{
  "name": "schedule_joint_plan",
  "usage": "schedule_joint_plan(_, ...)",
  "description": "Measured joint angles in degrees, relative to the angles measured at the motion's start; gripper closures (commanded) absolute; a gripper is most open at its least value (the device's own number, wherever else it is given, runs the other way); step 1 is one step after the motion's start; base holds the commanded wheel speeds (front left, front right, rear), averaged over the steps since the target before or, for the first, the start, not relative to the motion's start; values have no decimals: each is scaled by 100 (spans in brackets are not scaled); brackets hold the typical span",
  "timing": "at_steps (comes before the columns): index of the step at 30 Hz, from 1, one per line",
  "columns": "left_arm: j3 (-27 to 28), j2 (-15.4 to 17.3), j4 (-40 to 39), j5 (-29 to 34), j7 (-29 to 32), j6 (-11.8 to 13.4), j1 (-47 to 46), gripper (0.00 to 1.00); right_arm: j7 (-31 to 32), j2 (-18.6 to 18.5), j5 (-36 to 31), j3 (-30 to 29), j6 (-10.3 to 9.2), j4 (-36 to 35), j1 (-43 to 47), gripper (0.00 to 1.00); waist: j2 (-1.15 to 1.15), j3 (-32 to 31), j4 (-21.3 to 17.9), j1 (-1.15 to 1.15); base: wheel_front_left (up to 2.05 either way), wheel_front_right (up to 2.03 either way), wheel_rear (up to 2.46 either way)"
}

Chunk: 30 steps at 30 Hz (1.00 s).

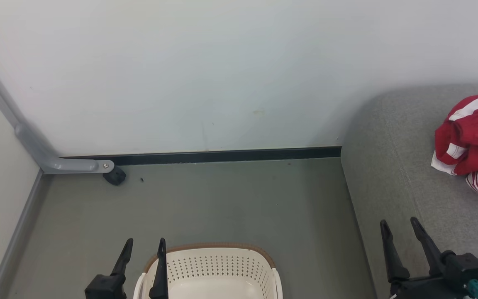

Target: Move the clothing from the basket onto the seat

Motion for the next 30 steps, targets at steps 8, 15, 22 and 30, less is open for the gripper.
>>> schedule_joint_plan(8,132,-103,15,0,-73,0,316,0,0,0,-24,-10,-74,-216,472,0,0,-233,16,0,0,0,0)
schedule_joint_plan(15,136,-146,12,5,-76,0,555,0,0,-19,-35,-64,-151,-408,727,0,0,-390,37,0,0,0,0)
schedule_joint_plan(22,149,-165,-15,24,-119,1,644,0,1,-74,-35,-119,-200,-610,808,0,1,-434,73,1,0,0,0)
schedule_joint_plan(30,181,-185,-25,57,-120,1,644,0,54,-75,-35,-121,-255,-765,908,0,1,-430,91,1,0,0,0)
